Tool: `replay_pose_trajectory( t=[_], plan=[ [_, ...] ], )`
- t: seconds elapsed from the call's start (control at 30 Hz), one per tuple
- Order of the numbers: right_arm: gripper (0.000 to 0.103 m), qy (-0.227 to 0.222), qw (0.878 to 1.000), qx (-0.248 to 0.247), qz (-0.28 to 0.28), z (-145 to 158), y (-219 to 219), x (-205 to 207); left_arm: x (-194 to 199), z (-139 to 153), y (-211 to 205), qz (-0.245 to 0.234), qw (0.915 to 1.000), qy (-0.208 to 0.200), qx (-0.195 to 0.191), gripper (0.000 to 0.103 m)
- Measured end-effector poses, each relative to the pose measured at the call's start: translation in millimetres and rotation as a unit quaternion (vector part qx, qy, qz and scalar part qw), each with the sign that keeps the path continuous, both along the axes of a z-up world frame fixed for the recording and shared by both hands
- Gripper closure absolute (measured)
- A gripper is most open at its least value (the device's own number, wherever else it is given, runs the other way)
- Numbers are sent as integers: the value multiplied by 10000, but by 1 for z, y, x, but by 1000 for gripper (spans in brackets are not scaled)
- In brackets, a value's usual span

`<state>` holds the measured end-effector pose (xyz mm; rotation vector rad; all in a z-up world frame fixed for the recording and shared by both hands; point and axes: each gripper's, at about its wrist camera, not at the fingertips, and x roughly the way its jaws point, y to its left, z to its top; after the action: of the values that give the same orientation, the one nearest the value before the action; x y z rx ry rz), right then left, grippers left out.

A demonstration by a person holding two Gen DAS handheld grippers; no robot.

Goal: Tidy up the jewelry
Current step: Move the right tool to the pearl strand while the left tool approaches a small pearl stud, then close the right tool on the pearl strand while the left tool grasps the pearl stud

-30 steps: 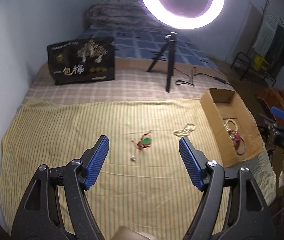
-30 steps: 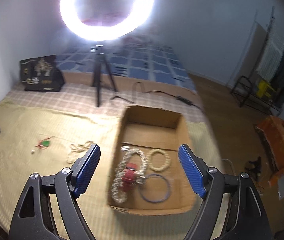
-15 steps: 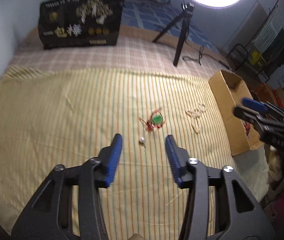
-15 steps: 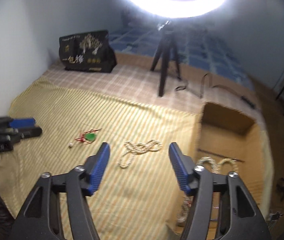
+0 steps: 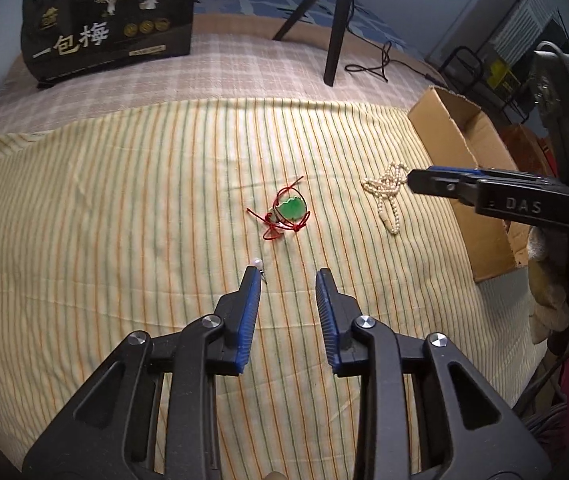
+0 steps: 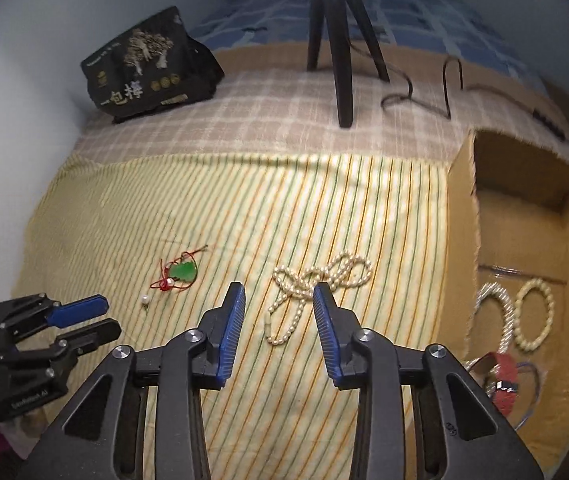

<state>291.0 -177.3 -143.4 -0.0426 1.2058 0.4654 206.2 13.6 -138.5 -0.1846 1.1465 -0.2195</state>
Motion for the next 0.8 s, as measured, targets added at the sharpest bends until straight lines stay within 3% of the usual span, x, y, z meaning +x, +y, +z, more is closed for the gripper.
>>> replay_pose_trajectory(
  t=[0.17, 0.3, 0.5, 0.67, 0.73, 0.8],
  plan=[
    [70, 380, 9985, -263, -278, -25, 5, 6, 6, -13, -4, -48, 9999, 152, 57, 75],
    [70, 524, 9974, -291, -396, -36, 9, 10, 16, -22, 4, 183, 9993, 317, -117, 75],
    [70, 535, 9969, -312, -487, -43, 13, 19, 31, -29, 13, 380, 9979, 444, -274, 75],
    [70, 475, 9969, -389, -488, -45, 16, 24, 37, -37, 10, 338, 9978, 546, -183, 75],
    [70, 450, 9969, -419, -484, -46, 17, 26, 39, -41, 8, 327, 9978, 575, -34, 83],
    [70, 426, 9969, -451, -479, -48, 18, 30, 38, -42, 7, 330, 9978, 572, 25, 84]
  ],
)
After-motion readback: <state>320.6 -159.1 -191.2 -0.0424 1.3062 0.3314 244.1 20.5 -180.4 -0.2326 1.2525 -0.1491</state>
